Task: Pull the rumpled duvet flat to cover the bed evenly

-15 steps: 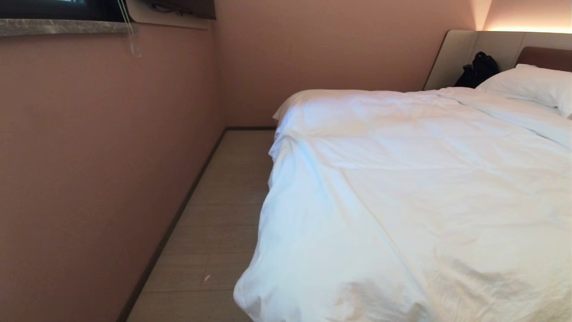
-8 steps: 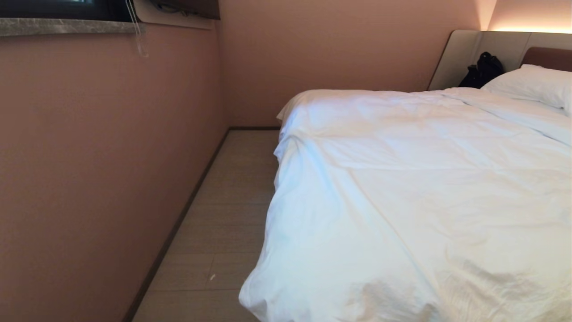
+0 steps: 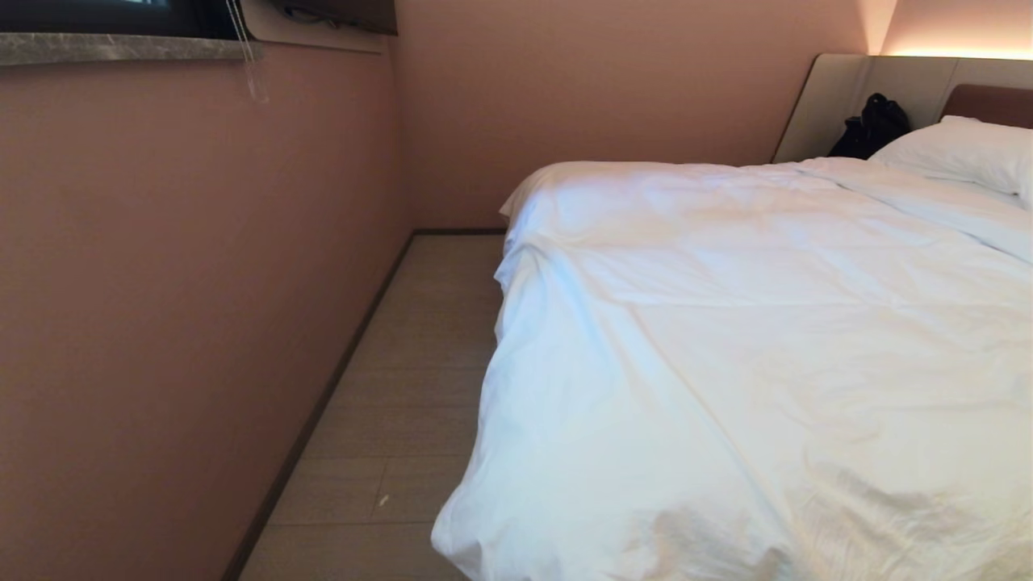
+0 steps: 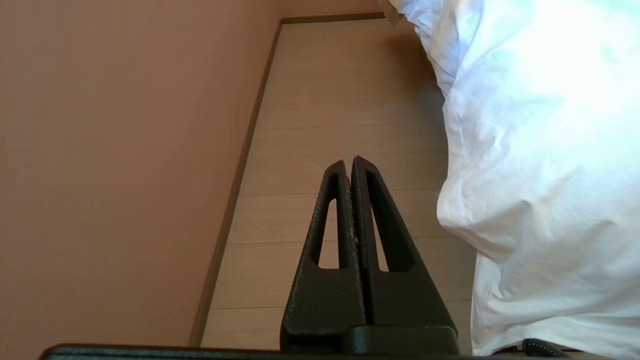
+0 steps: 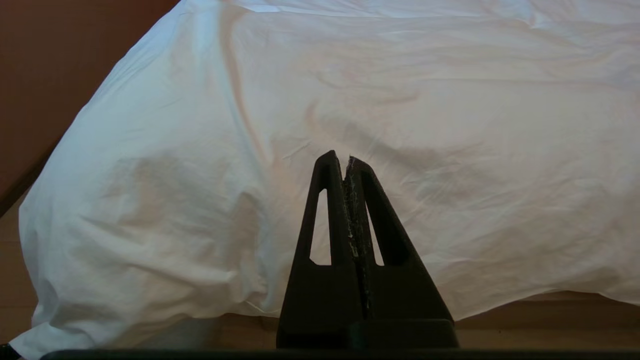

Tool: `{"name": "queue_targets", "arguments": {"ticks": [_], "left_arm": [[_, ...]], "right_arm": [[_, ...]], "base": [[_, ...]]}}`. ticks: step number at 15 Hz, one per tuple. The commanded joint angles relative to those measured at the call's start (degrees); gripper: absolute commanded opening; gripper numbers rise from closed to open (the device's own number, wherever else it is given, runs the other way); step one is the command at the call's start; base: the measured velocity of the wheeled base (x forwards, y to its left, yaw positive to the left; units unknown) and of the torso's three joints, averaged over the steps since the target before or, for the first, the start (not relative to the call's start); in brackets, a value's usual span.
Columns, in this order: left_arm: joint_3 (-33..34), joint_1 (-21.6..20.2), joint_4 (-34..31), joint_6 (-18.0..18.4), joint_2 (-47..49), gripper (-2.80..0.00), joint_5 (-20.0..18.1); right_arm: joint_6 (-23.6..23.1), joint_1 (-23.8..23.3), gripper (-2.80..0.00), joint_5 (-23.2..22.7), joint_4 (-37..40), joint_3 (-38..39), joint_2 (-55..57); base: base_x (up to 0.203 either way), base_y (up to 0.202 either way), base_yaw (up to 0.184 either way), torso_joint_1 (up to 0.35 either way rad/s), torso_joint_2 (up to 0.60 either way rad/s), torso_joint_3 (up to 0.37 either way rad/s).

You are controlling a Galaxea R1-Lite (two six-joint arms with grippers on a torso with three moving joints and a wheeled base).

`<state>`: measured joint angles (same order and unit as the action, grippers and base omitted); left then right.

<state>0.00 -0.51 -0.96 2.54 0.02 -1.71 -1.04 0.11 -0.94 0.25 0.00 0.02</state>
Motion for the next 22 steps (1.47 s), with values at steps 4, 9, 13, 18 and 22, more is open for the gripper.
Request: {"name": "queue_targets", "arguments": {"ticks": [4, 9, 13, 18, 22], "left_arm": [[0.00, -0.02, 0.00, 0.01, -0.02, -2.80, 0.04], [0.00, -0.02, 0.00, -0.07, -0.02, -2.80, 0.04], [0.00, -0.02, 0.00, -0.07, -0.02, -2.80, 0.04], [0.00, -0.02, 0.00, -0.07, -0.02, -2.80, -0.05], [0.00, -0.02, 0.00, -0.34, -0.02, -2.80, 0.39]], "right_arm": [[-0.02, 0.07, -2.80, -0.03, 0.02, 0.00, -0.02], [-0.02, 0.07, -2.80, -0.03, 0.02, 0.00, -0.02], [-0.02, 0.07, -2.80, -0.03, 0.02, 0.00, -0.02], [-0.02, 0.07, -2.80, -0.03, 0.02, 0.00, -0.02], [-0.02, 0.07, -2.80, -0.03, 0.02, 0.00, -0.02]], "base": [[0.000, 0.000, 0.000, 0.000, 0.00, 0.000], [-0.183, 0.000, 0.001, 0.004, 0.00, 0.003], [-0.195, 0.000, 0.000, 0.002, 0.00, 0.002], [-0.165, 0.000, 0.002, 0.001, 0.00, 0.003], [0.000, 0.000, 0.000, 0.000, 0.00, 0.000]]}}
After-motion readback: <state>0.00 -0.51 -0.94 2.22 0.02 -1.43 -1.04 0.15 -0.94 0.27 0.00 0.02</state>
